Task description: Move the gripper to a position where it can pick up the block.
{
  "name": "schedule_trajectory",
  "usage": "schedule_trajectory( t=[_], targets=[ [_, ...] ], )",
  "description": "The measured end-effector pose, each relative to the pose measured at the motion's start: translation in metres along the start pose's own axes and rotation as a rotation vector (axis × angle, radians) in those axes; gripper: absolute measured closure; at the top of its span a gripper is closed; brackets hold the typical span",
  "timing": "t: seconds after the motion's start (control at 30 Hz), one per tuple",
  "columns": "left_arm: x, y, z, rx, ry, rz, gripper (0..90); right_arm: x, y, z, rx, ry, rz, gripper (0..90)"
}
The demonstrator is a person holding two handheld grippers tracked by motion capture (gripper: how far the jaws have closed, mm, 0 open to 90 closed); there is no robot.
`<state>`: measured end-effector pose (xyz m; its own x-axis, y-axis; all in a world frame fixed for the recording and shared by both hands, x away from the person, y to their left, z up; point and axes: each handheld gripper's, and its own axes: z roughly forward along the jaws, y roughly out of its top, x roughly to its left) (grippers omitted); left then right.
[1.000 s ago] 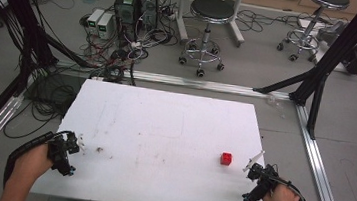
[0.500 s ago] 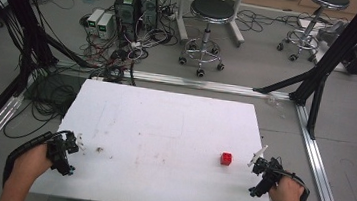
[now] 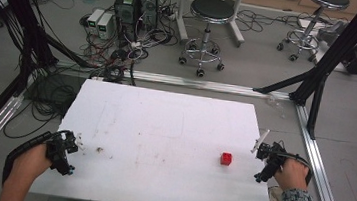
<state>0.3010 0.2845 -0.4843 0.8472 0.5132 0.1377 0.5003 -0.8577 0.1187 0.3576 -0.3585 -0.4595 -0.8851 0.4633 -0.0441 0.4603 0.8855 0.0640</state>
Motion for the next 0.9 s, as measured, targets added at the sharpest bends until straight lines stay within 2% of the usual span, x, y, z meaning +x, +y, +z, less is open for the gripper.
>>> schedule_trajectory(
  t=[0.27,0.3,0.4,0.43,0.63,0.73,0.9],
  targets=[
    [0.001,-0.002,-0.003,-0.003,0.017,-0.003,19.7,-0.012,0.017,-0.005,0.007,-0.003,-0.053,3.6],
    [0.001,-0.002,-0.003,-0.004,0.016,-0.005,19.7,-0.015,0.024,-0.005,0.020,0.003,-0.080,3.6],
    [0.002,-0.003,-0.004,-0.004,0.015,-0.008,19.7,-0.017,0.034,-0.003,0.034,0.023,-0.098,3.6],
    [0.002,-0.003,-0.004,-0.003,0.014,-0.009,19.7,-0.017,0.034,-0.003,0.034,0.023,-0.098,3.6],
    [0.001,-0.003,-0.004,-0.009,0.010,-0.010,19.7,-0.019,0.058,0.002,0.044,0.031,-0.173,3.6],
    [0.002,-0.003,-0.004,-0.008,0.013,-0.010,19.7,-0.016,0.067,0.006,0.056,0.045,-0.178,3.6],
    [0.002,-0.003,-0.004,-0.009,0.009,-0.010,19.7,-0.014,0.079,0.012,0.061,0.038,-0.224,3.6]
  ],
)
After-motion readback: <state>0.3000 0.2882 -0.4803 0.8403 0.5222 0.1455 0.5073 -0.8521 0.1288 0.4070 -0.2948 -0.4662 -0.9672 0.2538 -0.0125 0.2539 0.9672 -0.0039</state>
